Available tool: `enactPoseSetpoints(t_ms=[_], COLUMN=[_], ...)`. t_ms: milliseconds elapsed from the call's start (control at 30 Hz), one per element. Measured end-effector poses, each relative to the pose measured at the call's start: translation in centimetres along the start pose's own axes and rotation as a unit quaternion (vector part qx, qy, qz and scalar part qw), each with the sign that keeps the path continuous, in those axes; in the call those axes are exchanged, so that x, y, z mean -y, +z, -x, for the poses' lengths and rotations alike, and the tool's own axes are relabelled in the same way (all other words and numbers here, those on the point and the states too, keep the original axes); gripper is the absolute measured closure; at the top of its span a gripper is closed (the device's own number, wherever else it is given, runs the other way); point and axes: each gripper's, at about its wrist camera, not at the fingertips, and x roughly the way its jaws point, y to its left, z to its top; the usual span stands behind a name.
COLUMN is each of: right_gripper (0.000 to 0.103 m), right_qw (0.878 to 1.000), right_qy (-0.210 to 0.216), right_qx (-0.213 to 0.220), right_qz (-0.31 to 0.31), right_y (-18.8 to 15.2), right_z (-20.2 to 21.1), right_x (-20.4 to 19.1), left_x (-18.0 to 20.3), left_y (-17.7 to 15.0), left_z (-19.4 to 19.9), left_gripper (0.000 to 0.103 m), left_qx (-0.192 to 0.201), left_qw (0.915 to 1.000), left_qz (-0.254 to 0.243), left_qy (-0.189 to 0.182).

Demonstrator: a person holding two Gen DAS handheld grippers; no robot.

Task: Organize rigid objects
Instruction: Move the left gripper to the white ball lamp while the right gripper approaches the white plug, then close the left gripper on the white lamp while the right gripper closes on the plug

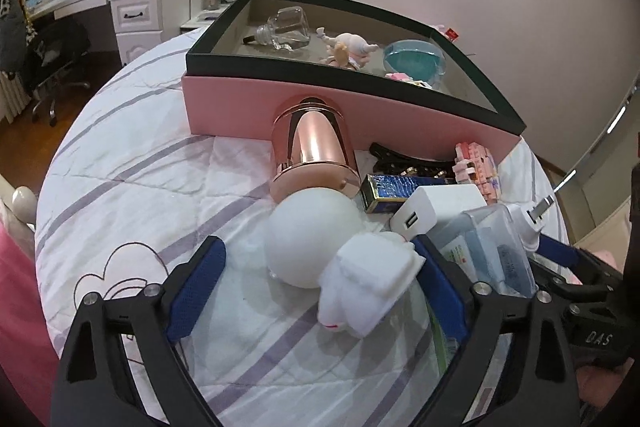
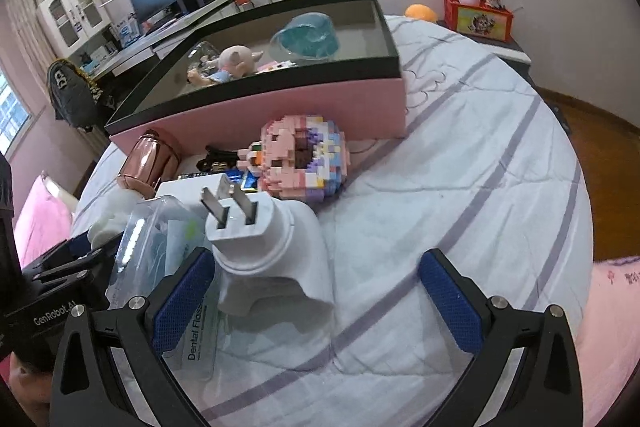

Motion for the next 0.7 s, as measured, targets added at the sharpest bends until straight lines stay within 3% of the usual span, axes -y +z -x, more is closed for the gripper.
enactPoseSetpoints(t_ms=[67,167,367,467,700], right_gripper=[0.003,0.008,0.011,0.011,0.020], right_qw=[1.000,1.000,0.999,0.999,0.999], right_qy=[-0.001,0.004,0.024,0.032,0.039], right_qx=[0.002,0.002,-0.003,-0.007,-0.008], right_qz=[0.010,0.022,0.029,0.028,0.025], right_y=[0.03,0.03,0.21,0.13,0.27], right_z=[-0.13,0.12,-0.12,-0.35,-0.35], right_x=[-0.23,-0.27,-0.28,-0.22,0.08], left_x=[-0.09,-0.28,-0.09,-0.27,-0.98], left_y=[-0.11,-0.32,-0.33,-0.16,-0.50], left_z=[0.32,0.58,-0.13,-0.21,0.44], left_gripper=[0.024,0.029,0.027,0.032,0.032], left_qx=[-0.001,-0.005,-0.001,-0.001,-0.003], left_qw=[1.0000,0.9999,0.9993,0.9993,0.9989], left_qz=[-0.005,-0.013,-0.018,-0.022,-0.033], left_qy=[-0.005,0.000,0.033,0.032,0.034])
